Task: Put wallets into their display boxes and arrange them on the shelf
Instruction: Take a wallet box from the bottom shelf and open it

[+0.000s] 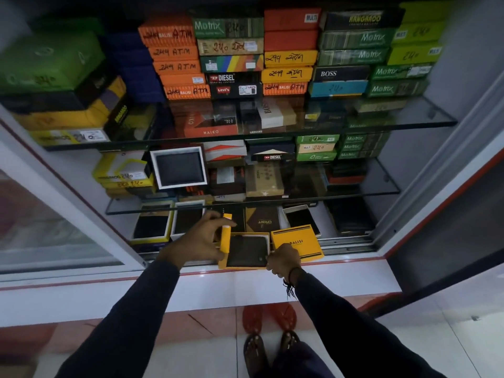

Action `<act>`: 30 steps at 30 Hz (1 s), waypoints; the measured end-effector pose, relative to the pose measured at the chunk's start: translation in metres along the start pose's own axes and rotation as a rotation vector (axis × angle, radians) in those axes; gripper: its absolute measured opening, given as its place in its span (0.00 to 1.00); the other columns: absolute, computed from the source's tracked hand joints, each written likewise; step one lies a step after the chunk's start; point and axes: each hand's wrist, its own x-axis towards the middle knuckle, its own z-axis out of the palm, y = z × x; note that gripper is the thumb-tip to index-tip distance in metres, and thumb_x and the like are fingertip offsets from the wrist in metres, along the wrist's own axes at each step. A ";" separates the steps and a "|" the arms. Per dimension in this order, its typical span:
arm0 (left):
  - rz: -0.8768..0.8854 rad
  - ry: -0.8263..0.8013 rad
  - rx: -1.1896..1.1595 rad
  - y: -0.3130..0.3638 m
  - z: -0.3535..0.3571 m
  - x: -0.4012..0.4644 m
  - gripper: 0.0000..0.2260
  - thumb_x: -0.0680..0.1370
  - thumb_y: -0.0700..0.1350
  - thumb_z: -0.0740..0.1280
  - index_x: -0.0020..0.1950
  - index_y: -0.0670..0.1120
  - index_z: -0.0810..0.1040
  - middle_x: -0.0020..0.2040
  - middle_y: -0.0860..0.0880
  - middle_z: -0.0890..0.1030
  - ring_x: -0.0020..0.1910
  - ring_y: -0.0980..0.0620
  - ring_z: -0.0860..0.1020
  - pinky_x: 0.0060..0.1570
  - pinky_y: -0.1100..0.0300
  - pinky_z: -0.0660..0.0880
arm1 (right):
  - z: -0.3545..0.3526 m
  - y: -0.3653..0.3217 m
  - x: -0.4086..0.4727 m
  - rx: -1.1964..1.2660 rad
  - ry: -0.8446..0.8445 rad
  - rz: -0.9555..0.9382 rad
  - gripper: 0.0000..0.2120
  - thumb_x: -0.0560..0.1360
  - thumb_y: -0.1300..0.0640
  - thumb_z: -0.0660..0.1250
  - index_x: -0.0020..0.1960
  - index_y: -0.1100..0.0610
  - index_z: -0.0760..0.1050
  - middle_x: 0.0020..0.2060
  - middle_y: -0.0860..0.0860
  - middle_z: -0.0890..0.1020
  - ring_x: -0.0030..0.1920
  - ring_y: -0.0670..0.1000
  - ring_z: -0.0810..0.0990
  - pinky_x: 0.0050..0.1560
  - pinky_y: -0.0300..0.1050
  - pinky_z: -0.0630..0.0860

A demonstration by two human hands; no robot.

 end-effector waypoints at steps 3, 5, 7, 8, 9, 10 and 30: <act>-0.097 0.051 -0.159 -0.017 -0.002 -0.017 0.34 0.65 0.48 0.80 0.67 0.66 0.73 0.66 0.55 0.62 0.65 0.47 0.72 0.61 0.53 0.79 | 0.004 0.001 0.000 -0.039 0.052 -0.013 0.11 0.69 0.65 0.69 0.31 0.58 0.70 0.30 0.55 0.79 0.25 0.50 0.74 0.25 0.39 0.69; -0.198 0.184 -0.348 -0.022 0.000 -0.024 0.26 0.72 0.40 0.77 0.65 0.61 0.78 0.67 0.47 0.67 0.66 0.42 0.74 0.61 0.46 0.80 | 0.007 0.001 0.001 -0.074 0.066 -0.053 0.04 0.69 0.62 0.71 0.39 0.63 0.79 0.36 0.56 0.84 0.31 0.52 0.80 0.28 0.40 0.75; -0.275 0.370 -0.384 -0.024 0.004 -0.029 0.21 0.77 0.34 0.71 0.65 0.53 0.80 0.65 0.44 0.71 0.66 0.39 0.75 0.59 0.49 0.80 | 0.008 0.001 0.003 -0.082 0.067 -0.079 0.08 0.70 0.60 0.71 0.46 0.64 0.82 0.41 0.57 0.87 0.35 0.54 0.83 0.32 0.42 0.78; -0.308 0.443 -0.373 -0.026 0.005 -0.032 0.20 0.78 0.33 0.69 0.66 0.51 0.80 0.63 0.44 0.72 0.65 0.38 0.75 0.57 0.50 0.79 | 0.008 0.001 0.003 -0.086 0.073 -0.082 0.09 0.70 0.59 0.71 0.47 0.64 0.82 0.42 0.58 0.87 0.38 0.54 0.84 0.35 0.44 0.80; -0.343 0.491 -0.369 -0.027 0.006 -0.035 0.20 0.78 0.32 0.67 0.67 0.49 0.80 0.62 0.43 0.73 0.65 0.37 0.75 0.57 0.50 0.79 | 0.008 0.000 0.004 -0.098 0.085 -0.089 0.09 0.71 0.59 0.71 0.48 0.64 0.81 0.44 0.58 0.87 0.41 0.56 0.85 0.39 0.46 0.82; -0.379 0.511 -0.370 -0.029 0.007 -0.038 0.21 0.78 0.32 0.67 0.68 0.48 0.79 0.63 0.41 0.75 0.65 0.37 0.75 0.57 0.48 0.79 | 0.007 -0.001 0.004 -0.112 0.101 -0.097 0.09 0.71 0.59 0.71 0.48 0.64 0.81 0.44 0.58 0.86 0.44 0.57 0.86 0.42 0.47 0.83; -0.675 0.536 -0.361 -0.006 0.064 -0.032 0.04 0.68 0.36 0.74 0.35 0.36 0.85 0.32 0.40 0.84 0.33 0.44 0.82 0.28 0.64 0.69 | -0.050 0.004 0.000 -0.311 0.328 -0.322 0.10 0.71 0.58 0.70 0.34 0.56 0.72 0.28 0.49 0.74 0.28 0.46 0.70 0.27 0.34 0.60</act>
